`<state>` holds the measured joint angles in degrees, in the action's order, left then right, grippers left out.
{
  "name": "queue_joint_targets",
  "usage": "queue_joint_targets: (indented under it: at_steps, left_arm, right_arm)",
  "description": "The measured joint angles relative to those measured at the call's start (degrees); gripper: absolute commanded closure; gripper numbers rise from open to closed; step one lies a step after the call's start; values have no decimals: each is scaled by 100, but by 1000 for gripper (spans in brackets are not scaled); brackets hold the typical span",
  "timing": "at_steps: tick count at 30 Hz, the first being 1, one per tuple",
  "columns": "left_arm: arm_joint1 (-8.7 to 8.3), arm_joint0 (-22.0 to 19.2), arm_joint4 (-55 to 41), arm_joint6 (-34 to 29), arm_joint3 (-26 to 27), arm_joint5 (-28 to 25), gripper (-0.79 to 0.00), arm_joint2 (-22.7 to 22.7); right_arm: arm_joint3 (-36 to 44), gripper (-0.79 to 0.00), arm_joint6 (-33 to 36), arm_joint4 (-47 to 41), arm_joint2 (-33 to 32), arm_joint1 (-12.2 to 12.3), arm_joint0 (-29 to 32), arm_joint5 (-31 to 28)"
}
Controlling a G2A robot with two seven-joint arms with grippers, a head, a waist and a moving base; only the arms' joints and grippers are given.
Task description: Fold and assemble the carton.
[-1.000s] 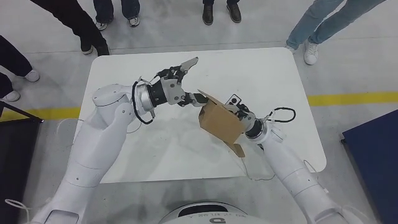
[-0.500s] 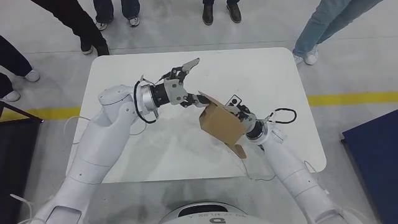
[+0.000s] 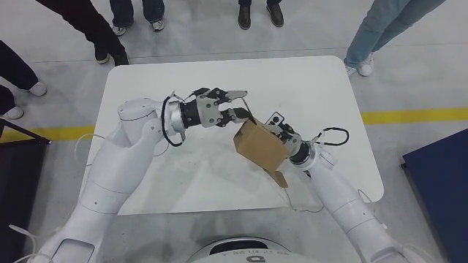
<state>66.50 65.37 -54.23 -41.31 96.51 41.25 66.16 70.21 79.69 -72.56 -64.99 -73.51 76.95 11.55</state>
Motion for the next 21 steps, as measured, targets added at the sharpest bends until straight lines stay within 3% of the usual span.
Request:
queue_joint_targets:
  at_steps: [3,11,15,21]
  left_arm:
    - [-36,-15,143,-102,25,122,-175,4]
    - [-88,-9,193,-166,41,155,-209,60]
    - [-85,-40,26,-143,32,38,-182,102]
    - [-117,-4,-106,-103,62,0,-209,256]
  right_arm:
    - [-1,0,-4,21,-5,3,1,20]
    - [-2,0,-37,53,-10,5,-26,78]
    - [10,0,-56,56,-6,2,-47,88]
    - [-16,0,-92,60,-1,-4,-76,86]
